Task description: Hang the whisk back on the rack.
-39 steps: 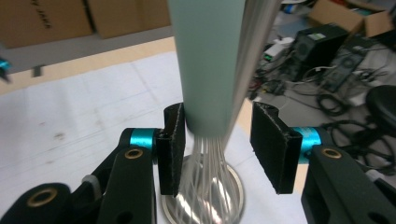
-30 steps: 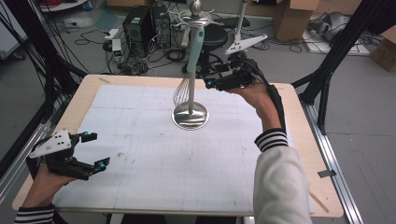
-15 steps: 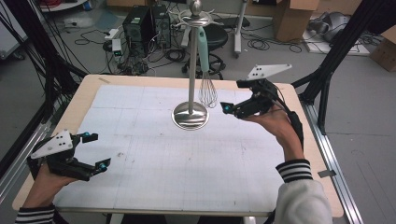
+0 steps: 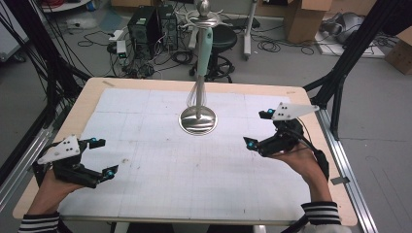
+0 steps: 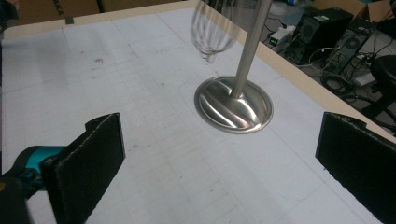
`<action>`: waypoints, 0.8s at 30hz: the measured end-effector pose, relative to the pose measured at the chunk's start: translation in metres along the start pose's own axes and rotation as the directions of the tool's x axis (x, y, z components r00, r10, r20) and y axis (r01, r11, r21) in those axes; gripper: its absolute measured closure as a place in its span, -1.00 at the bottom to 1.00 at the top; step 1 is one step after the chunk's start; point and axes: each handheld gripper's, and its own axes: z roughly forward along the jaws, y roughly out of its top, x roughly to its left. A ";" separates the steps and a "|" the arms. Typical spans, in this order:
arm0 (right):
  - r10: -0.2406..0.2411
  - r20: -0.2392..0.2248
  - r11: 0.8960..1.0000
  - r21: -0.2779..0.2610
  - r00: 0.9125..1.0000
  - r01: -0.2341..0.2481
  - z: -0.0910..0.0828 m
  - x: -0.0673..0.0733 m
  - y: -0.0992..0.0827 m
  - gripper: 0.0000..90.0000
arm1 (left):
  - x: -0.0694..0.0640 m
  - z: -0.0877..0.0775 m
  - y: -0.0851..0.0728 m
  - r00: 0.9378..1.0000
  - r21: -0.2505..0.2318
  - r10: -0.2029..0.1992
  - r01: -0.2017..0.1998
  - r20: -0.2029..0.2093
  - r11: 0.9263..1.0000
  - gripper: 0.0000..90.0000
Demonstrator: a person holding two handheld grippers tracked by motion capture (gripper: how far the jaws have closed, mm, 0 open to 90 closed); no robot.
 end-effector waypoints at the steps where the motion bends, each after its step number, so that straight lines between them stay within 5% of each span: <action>1: -0.002 0.012 1.000 0.006 1.000 0.002 0.000 0.001 -0.007 -0.99 | 0.000 0.000 0.000 1.000 0.000 -0.001 0.001 -0.002 1.000 -0.96; 11: 0.025 0.006 0.998 -0.063 1.000 -0.024 -0.009 0.016 -0.054 -0.99 | 0.001 0.000 -0.004 1.000 0.006 -0.007 0.007 0.003 1.000 -0.96; 24: 0.115 0.002 0.991 -0.070 0.993 -0.115 -0.015 0.025 -0.108 -0.99 | -0.003 0.002 -0.010 1.000 0.022 -0.002 0.002 0.008 1.000 -0.96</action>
